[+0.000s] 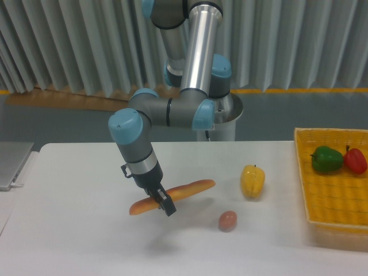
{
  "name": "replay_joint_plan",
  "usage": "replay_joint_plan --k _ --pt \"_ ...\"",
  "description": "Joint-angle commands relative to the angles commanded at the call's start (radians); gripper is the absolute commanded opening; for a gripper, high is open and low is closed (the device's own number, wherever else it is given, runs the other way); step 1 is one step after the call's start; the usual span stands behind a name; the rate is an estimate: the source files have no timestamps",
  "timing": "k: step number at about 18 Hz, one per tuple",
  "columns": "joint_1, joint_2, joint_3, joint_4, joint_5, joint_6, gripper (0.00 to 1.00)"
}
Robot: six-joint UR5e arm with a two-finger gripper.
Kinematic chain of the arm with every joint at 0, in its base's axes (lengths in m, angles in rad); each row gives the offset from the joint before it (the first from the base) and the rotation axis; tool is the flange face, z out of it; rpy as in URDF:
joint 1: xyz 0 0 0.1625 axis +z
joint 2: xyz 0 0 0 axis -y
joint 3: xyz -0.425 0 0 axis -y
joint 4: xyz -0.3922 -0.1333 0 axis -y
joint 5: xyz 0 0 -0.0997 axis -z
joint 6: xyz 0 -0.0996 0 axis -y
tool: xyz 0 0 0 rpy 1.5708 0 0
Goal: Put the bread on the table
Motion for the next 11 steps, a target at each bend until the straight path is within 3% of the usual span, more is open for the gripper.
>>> replay_joint_plan --k 1,3,11 --pt "0.000 0.002 -0.002 0.000 0.023 -0.002 1.00" --pt "0.000 0.002 -0.005 0.000 0.069 0.000 1.00" --pt "0.014 0.043 -0.002 -0.003 0.068 0.040 1.00"
